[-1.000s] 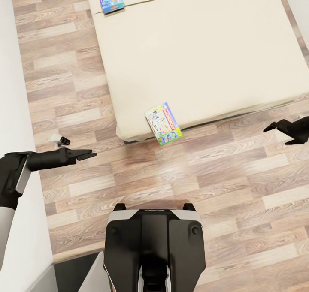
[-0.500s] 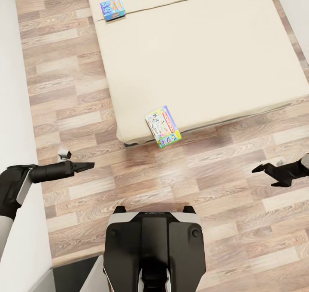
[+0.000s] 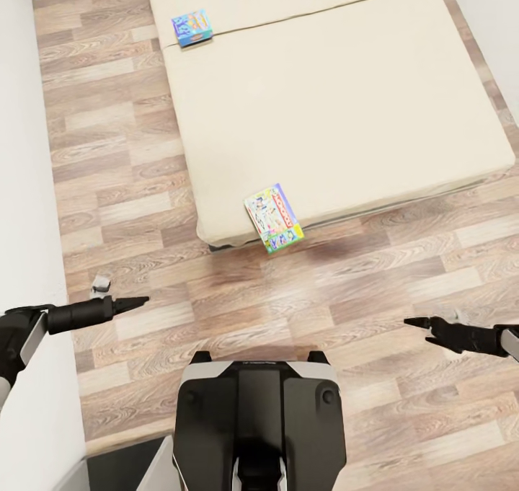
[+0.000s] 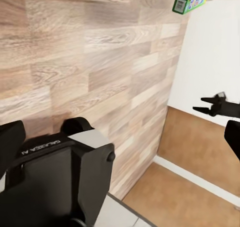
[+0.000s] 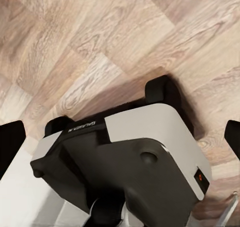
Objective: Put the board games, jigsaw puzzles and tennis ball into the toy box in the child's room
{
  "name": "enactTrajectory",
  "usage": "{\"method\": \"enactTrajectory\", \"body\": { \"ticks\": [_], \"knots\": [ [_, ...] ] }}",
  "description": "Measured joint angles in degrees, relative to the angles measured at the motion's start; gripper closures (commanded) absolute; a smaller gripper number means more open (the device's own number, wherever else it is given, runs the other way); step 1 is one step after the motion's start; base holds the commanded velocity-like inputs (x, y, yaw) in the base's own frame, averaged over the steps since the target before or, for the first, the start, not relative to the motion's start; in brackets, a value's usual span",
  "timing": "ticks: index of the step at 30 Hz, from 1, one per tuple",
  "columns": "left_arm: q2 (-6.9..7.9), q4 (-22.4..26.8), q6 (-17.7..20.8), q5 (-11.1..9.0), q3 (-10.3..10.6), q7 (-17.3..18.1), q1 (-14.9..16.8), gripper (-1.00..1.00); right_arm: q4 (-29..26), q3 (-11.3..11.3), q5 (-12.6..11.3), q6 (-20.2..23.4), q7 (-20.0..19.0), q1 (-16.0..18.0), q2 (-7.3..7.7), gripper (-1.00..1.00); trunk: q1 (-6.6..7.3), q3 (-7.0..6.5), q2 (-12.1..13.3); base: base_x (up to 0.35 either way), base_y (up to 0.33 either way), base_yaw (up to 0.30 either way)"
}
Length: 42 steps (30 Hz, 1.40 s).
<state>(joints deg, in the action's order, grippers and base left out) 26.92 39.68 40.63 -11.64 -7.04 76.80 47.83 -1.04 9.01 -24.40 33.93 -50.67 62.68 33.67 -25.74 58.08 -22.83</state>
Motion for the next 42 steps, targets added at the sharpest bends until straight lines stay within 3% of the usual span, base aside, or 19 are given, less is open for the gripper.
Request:
{"method": "enactTrajectory", "body": {
  "ticks": [7, 11, 17, 26, 34, 39, 42],
  "knots": [
    [1.15, -5.8, -2.7, 0.0, 0.0, -0.3, -0.1, -1.00, 0.2, -0.1, -0.8, -5.7, -9.0, -4.9, -0.01, -1.00, 0.00, -0.64, 0.0, 0.000, 0.000, 0.000],
    [1.79, -10.5, -6.7, 0.0, 0.0, -0.3, -1.0, -1.00, 0.3, -0.1, -2.0, -8.7, -12.8, -7.6, -0.40, -1.00, 0.00, -1.00, 0.0, 0.000, 0.000, 0.000],
    [2.20, -15.5, -11.3, 0.0, 0.1, -0.4, -2.3, -1.00, 0.3, -0.1, -5.1, -12.9, -14.7, -10.7, -1.59, -1.00, 0.00, -1.54, 0.0, 0.000, 0.000, 0.000],
    [2.32, -18.3, -13.9, -0.1, 0.1, -0.4, -3.1, -1.00, 0.3, -0.2, -10.1, -16.7, -15.4, -14.1, -3.27, -1.00, 0.00, -2.36, 0.0, 0.000, 0.000, 0.000],
    [2.30, -18.7, -14.5, -0.1, 0.2, -0.5, -3.9, -1.00, 0.3, -0.2, -11.9, -20.2, -16.0, -15.1, -3.70, -1.00, 0.00, -3.09, 0.0, 0.000, 0.000, 0.000],
    [2.31, -18.8, -15.2, -0.1, 0.1, -0.5, -4.1, -1.00, 0.3, -0.2, -12.7, -21.7, -19.0, -15.8, -3.77, -1.00, 0.00, -3.56, 0.0, 0.000, 0.000, 0.000],
    [2.33, -18.8, -15.5, -0.2, 0.1, -0.5, -4.2, -1.00, 0.2, -0.3, -13.8, -22.2, -23.1, -16.3, -3.74, -1.00, 0.00, -3.83, 0.0, 0.000, 0.000, 0.000]
  ]
}}
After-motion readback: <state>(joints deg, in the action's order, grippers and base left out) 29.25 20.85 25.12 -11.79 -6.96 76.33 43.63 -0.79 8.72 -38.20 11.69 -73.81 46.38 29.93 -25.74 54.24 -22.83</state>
